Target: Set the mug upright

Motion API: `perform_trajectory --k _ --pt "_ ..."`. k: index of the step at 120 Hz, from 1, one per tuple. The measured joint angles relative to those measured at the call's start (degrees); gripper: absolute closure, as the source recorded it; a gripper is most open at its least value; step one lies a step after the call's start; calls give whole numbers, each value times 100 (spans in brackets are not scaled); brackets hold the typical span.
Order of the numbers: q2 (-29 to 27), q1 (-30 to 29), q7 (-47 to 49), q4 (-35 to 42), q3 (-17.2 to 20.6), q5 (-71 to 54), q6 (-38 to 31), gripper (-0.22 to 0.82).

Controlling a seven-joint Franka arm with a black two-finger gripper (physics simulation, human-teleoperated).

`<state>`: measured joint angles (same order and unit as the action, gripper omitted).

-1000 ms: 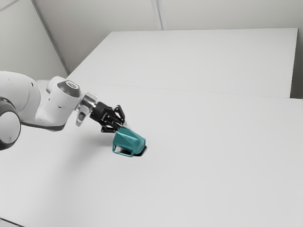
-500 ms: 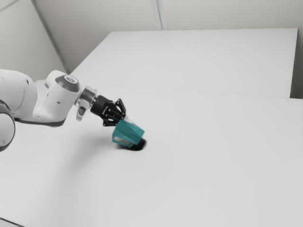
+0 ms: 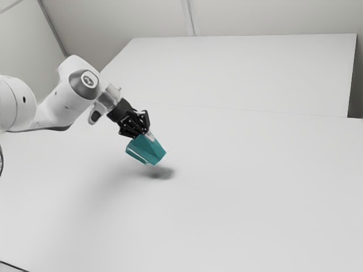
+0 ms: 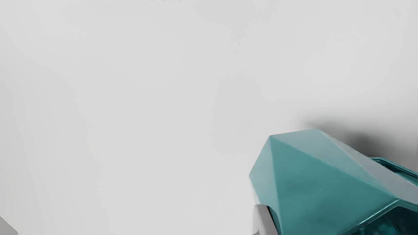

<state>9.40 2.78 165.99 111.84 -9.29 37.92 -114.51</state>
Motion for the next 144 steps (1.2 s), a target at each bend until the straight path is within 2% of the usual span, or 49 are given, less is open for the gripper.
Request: perform_trajectory --k 33,54,72,101,144 --pt "420 681 0 -538 -21 -2158 -354 79" --pt "744 1183 -1 -792 -37 -3196 -580 79" --pt "833 1378 -1 -842 -37 -3885 -884 79" --pt "974 1492 -1 -822 -31 -4322 -1216 79" --pt "1040 1532 -1 -613 -37 -4349 -1888 79"
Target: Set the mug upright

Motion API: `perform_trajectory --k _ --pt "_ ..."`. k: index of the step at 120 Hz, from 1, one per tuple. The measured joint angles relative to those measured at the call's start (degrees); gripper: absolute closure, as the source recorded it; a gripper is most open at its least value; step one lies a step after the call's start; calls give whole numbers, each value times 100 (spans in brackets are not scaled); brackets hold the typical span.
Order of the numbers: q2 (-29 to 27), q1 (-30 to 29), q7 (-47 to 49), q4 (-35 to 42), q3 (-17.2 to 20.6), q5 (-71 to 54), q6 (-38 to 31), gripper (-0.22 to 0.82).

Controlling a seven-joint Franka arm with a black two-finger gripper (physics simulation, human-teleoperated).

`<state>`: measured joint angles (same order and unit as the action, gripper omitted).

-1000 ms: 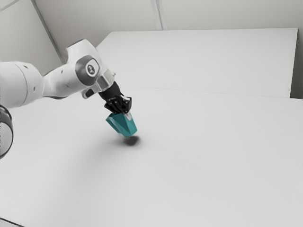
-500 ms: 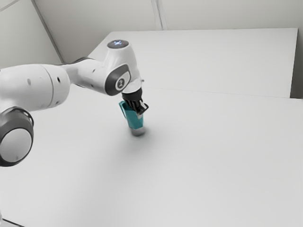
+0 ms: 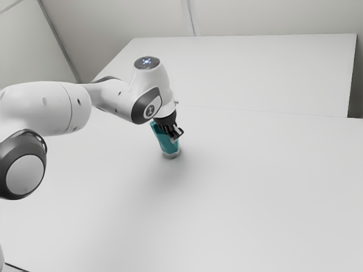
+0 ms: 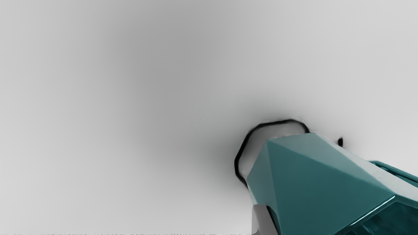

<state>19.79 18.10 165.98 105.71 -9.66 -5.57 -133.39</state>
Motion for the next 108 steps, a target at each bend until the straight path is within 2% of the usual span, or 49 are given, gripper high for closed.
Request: perform_trajectory --k 36,55,68,92,108 --pt "145 -12 0 75 6 191 -296 78" --pt "126 -17 3 67 -1 175 -311 43" --pt "51 -17 3 43 -12 166 -291 26" --pt "-591 -67 3 46 -11 162 84 10" --pt "-1278 -99 3 39 -66 171 812 5"
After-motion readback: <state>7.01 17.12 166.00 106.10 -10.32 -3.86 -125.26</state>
